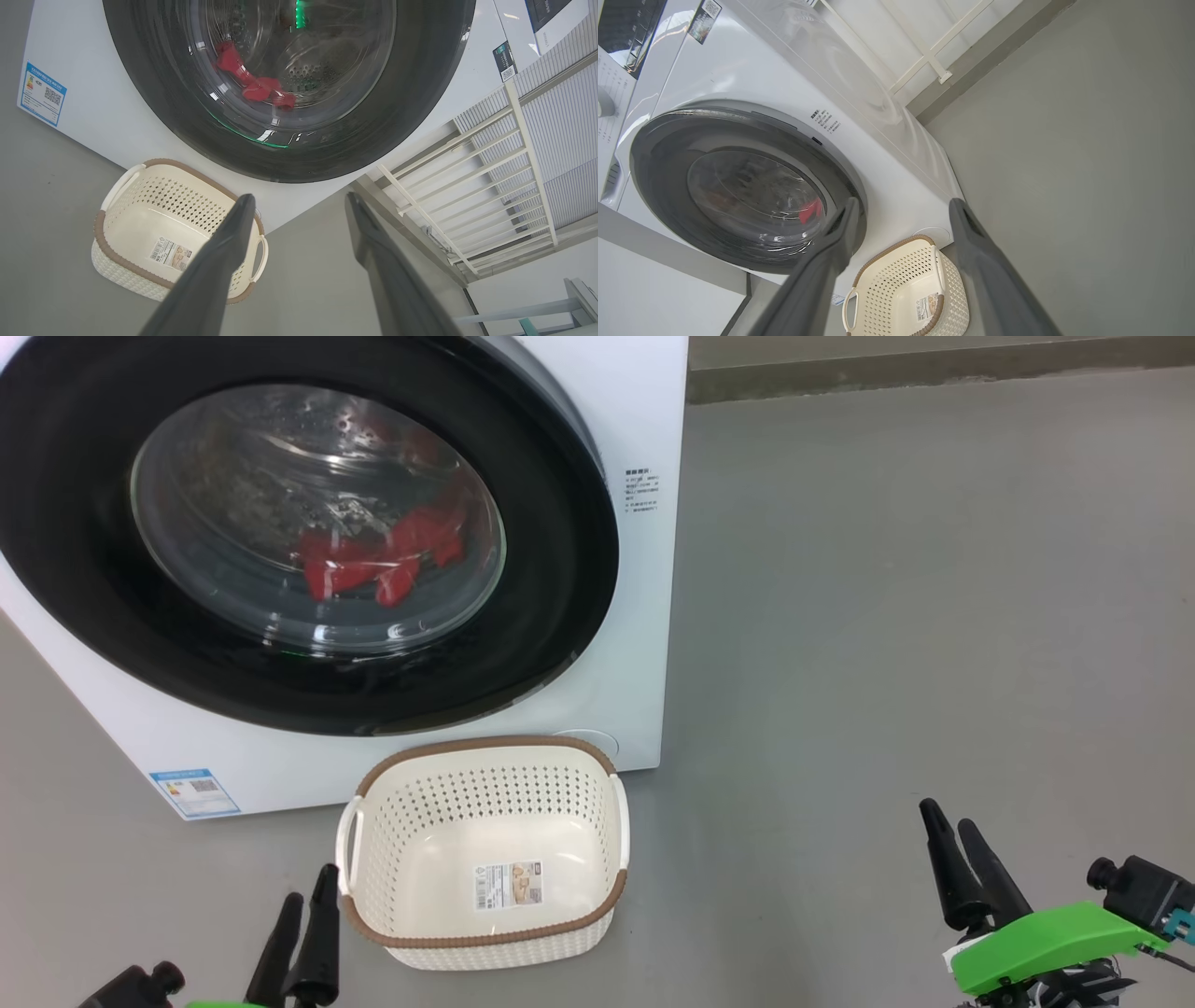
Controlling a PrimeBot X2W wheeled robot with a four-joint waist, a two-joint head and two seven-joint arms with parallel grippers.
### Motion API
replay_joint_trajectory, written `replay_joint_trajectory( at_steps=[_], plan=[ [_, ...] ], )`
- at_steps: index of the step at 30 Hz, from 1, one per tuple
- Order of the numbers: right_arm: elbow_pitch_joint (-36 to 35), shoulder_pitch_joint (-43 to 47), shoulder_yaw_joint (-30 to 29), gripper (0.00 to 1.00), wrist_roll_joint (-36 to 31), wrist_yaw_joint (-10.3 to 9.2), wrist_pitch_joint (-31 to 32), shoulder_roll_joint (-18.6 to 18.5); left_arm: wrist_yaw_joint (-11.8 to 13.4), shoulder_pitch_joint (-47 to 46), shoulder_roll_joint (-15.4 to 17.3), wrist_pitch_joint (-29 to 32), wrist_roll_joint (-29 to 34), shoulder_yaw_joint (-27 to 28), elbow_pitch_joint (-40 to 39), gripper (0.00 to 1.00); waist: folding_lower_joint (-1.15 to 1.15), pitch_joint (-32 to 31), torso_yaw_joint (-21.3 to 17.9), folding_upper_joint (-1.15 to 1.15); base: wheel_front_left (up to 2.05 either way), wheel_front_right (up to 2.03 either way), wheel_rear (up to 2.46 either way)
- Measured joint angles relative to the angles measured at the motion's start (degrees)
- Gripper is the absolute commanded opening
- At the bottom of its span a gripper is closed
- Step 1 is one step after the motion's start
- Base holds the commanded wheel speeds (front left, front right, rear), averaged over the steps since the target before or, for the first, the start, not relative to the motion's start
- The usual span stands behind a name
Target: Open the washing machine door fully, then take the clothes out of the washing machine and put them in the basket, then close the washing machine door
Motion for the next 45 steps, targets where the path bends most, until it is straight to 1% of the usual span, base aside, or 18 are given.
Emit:
replay_joint_trajectory(
  at_steps=[19, 45],
  plan=[
    [-0.5, -1.0, 2.6, 1.00, -11.8, 0.00, -3.0, -1.5, 0.0, -1.1, 0.5, -3.1, 12.9, 0.0, -0.6, 1.00, 0.00, 0.3, -0.2, 0.00, 0.00, 0.00, 0.00],
    [-1.4, -2.2, 5.2, 1.00, -27.9, 0.00, -7.5, -2.9, -0.1, -2.5, 1.1, -7.3, 28.7, -0.5, -0.6, 1.00, 0.00, 0.1, -0.5, 0.00, 0.00, 0.00, 0.00]
  ],
)
